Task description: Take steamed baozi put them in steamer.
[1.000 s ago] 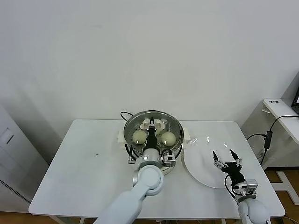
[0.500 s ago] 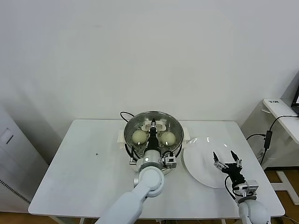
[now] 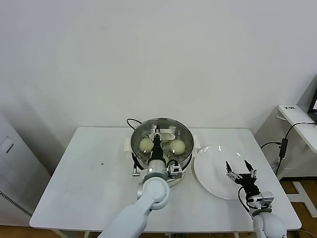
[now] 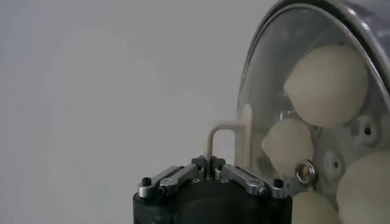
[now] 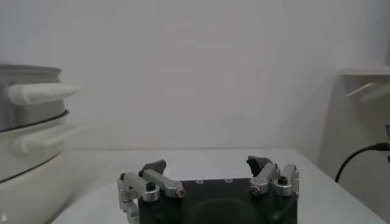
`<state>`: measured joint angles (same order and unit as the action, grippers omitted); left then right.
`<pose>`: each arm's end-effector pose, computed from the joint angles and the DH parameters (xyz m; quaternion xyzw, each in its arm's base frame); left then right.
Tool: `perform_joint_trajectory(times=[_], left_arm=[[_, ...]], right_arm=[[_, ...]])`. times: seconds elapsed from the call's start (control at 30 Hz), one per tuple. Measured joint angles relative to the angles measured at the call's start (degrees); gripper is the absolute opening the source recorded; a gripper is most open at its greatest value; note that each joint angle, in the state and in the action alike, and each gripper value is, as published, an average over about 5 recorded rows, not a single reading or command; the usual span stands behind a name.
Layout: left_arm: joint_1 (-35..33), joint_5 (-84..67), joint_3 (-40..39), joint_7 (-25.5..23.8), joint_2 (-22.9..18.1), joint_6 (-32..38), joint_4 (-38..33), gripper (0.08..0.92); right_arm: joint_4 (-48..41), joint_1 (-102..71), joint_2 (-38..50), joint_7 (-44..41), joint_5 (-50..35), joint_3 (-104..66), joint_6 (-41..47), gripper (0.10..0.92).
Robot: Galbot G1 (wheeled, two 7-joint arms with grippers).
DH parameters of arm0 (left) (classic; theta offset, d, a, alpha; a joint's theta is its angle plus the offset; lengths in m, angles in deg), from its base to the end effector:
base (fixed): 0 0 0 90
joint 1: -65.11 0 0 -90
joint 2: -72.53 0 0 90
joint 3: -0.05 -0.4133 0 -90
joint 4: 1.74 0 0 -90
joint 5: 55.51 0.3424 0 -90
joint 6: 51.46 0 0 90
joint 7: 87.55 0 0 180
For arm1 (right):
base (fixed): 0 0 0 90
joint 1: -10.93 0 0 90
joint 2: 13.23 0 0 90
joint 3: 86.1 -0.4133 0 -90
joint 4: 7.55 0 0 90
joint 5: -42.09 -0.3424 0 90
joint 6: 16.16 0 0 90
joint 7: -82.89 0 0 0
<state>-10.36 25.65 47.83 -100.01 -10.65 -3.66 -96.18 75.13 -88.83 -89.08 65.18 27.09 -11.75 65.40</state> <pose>0.3479 -0.1818 -0.3347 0.0088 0.7228 0.6910 0.0014 0.2510 -0.2005 -0.4700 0.0058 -0.9992 0.0015 0.0391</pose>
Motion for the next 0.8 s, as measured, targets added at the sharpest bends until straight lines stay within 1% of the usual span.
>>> perform_joint_trajectory(times=[0.13,0.23,0.53,0.63,0.73,0.8], left_arm=[[-0.86,-2.88,0.59,-0.2,1.11,0.49,-2.58,0.419],[-1.61,-7.23,1.04,-0.77,2.3,2.48,-5.72,0.505],[-3.64,-31.2,4.47,-4.59,6.82,11.89,-17.7,0.76],[-3.95,-41.23,6.9,-5.4,8.39,14.1,-21.07,0.81],[-4.0,-52.4,10.33,-4.77,10.15,15.79,-23.56,0.821],[-4.2,-60.1,13.17,-3.19,11.1,16.86,-24.66,0.822]], right_arm=[[-0.15,0.13,-0.04,-0.03,0.04,0.05,0.02,0.823],[-0.33,0.3,-0.11,-0.03,0.13,0.14,0.06,0.823],[-0.76,0.85,-0.09,0.04,0.13,0.34,0.26,0.823],[-0.52,0.85,0.01,0.05,-0.25,0.49,0.57,0.823],[-0.12,0.8,0.02,0.32,-0.78,0.73,0.95,0.823],[0.21,0.72,0.03,0.68,-1.19,0.94,1.08,0.823]])
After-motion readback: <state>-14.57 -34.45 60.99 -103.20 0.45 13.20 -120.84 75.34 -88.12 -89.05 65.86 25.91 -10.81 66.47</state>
